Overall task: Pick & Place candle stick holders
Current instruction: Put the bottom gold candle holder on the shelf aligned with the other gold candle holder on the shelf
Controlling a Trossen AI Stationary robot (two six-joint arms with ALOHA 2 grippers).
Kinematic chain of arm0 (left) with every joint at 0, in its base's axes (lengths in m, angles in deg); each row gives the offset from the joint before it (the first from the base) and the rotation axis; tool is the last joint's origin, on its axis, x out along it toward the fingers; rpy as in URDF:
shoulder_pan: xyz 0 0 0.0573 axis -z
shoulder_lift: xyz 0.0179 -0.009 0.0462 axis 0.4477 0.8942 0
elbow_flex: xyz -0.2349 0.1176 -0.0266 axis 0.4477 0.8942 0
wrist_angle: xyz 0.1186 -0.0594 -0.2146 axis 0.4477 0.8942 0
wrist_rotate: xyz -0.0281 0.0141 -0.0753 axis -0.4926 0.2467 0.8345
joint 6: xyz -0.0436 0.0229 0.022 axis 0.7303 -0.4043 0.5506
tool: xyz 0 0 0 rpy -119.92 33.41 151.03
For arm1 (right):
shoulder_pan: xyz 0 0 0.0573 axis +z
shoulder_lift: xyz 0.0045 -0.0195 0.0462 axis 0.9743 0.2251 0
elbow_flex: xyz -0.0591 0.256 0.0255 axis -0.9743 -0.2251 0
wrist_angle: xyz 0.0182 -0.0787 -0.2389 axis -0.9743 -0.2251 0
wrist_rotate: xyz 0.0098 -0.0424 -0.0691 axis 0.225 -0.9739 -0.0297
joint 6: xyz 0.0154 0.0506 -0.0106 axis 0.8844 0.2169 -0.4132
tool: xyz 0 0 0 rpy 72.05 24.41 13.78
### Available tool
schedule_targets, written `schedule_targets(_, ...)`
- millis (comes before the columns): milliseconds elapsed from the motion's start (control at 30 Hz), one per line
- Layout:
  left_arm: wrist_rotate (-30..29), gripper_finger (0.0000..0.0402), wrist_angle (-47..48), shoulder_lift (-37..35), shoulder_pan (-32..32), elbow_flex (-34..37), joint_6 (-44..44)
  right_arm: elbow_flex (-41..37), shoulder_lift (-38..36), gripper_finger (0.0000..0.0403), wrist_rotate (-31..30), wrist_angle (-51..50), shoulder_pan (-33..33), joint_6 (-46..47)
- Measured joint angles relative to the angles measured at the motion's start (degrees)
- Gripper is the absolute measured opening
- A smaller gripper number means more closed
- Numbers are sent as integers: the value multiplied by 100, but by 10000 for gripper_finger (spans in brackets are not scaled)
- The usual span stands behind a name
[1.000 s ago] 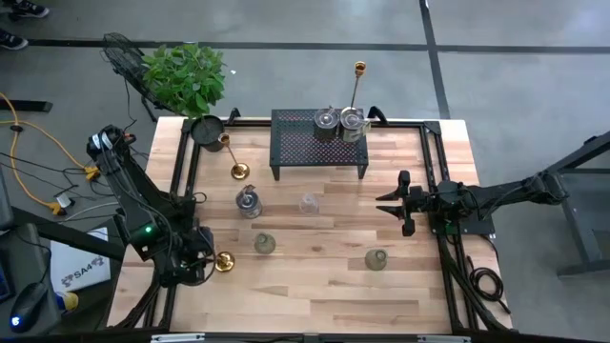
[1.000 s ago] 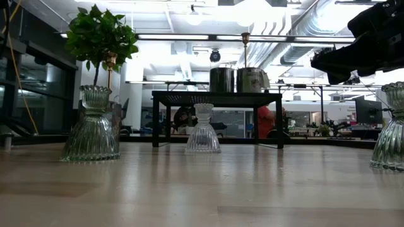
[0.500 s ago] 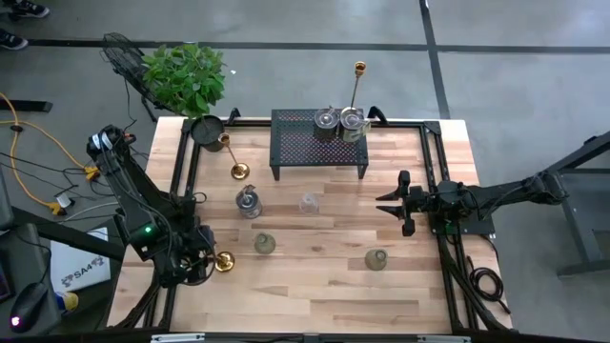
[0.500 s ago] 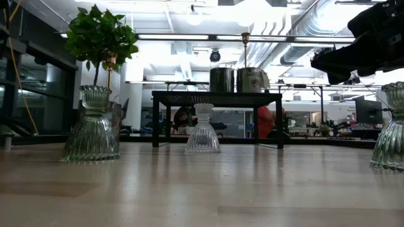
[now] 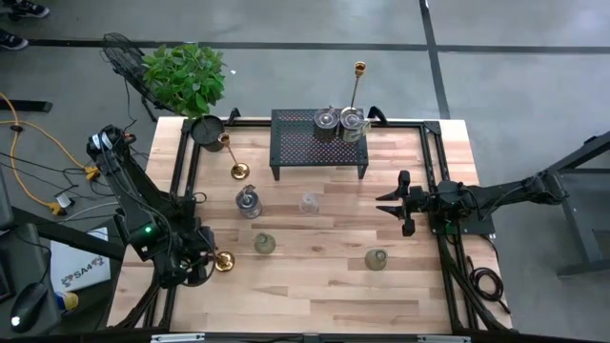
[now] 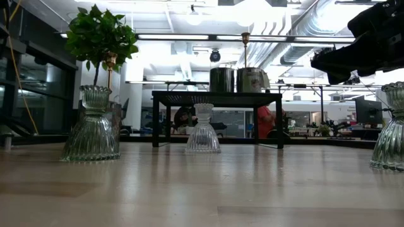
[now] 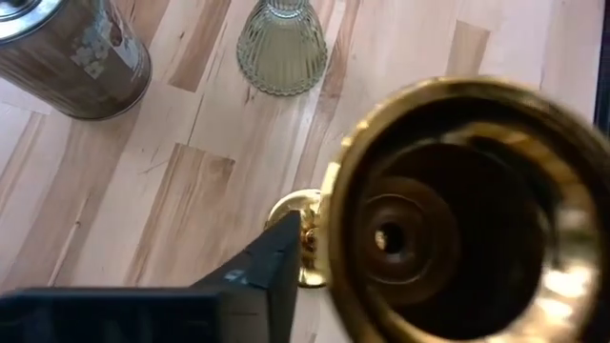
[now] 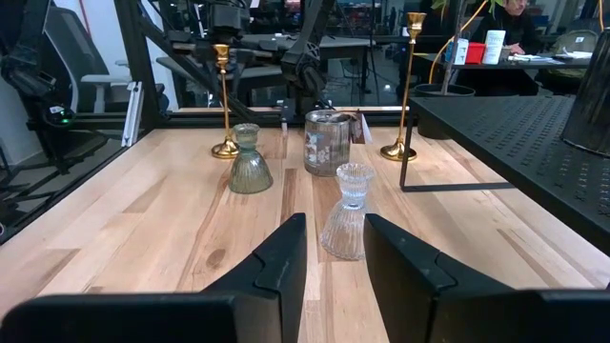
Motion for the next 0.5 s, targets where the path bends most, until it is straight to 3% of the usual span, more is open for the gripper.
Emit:
schedule_targets(400,-7,13,-55,0,-4,0,-15,0,0,99,0,-1,-2,0)
schedule_targets(500,-53,10,-57,0,-7,0,-15,0,0,99,0,-2,-2,0)
